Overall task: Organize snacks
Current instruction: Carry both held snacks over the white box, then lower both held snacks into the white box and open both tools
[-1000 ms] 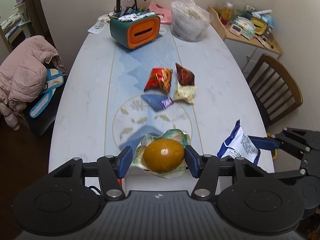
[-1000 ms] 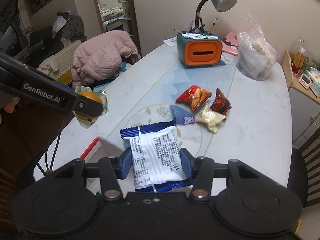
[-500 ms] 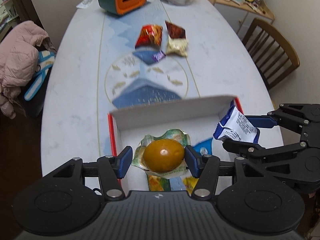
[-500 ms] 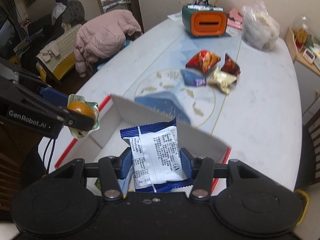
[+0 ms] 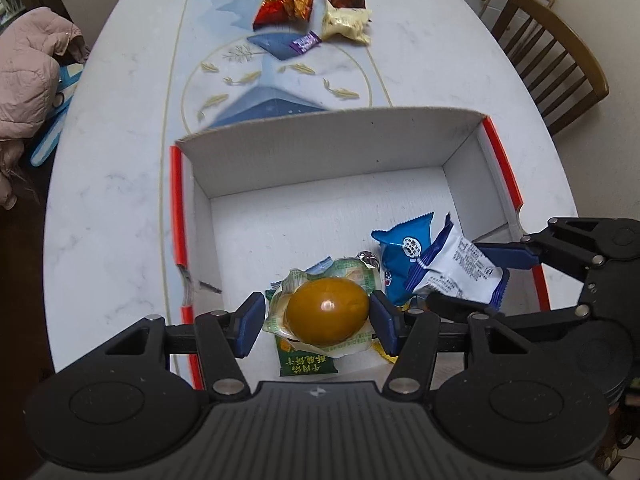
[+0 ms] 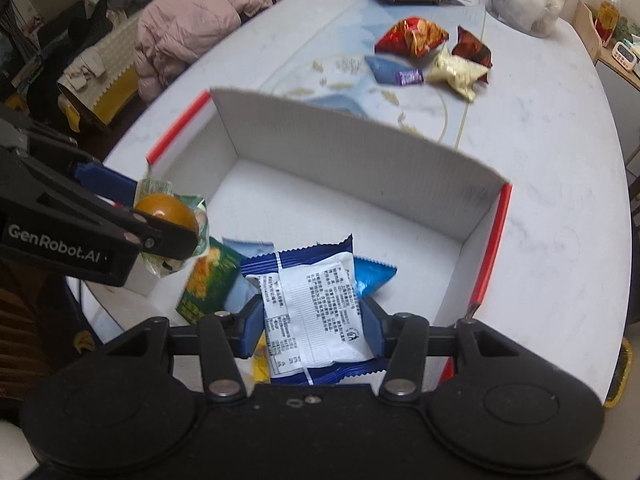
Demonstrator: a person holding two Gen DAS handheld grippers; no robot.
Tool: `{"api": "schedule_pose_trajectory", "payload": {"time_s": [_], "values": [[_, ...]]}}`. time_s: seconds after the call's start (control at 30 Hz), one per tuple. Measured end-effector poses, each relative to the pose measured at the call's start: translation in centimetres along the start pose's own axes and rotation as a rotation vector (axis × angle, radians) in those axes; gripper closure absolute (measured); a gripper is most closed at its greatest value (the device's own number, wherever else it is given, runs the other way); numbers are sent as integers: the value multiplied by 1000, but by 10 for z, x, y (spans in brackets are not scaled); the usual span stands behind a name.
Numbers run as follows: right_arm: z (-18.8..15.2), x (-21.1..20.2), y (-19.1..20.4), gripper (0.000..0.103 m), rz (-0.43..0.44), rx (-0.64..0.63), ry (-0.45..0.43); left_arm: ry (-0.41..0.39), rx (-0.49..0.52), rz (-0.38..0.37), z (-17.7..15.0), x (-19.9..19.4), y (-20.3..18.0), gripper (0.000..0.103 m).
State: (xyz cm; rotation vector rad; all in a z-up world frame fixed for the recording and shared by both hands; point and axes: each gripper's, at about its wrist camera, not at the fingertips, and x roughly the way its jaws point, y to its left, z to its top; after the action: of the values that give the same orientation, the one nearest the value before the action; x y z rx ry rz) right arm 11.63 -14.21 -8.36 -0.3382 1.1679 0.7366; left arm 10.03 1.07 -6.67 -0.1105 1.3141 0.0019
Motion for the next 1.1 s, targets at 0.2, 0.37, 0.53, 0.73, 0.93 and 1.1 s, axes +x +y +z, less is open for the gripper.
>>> {"api": "schedule_pose_trajectory", "payload": {"time_s": [0.2, 0.37, 0.53, 0.73, 0.93, 1.1], "values": [[-11, 19, 2, 53, -28, -7, 39, 36, -1, 9, 4, 25, -8, 47], [-16, 30, 3, 53, -50, -19, 62, 93, -14, 17, 8, 49, -10, 47], [-16, 37, 5, 53, -54, -27, 75, 131, -21, 19, 9, 66, -10, 47], [-17, 43, 5, 53, -51, -17, 83, 157, -35, 17, 6, 80, -7, 46], [-16, 47, 2, 53, -44, -9, 95, 172, -50, 10, 2, 89, -4, 45], [-17, 47, 3, 53, -43, -13, 94, 167, -52, -4, -2, 90, -2, 45]]}}
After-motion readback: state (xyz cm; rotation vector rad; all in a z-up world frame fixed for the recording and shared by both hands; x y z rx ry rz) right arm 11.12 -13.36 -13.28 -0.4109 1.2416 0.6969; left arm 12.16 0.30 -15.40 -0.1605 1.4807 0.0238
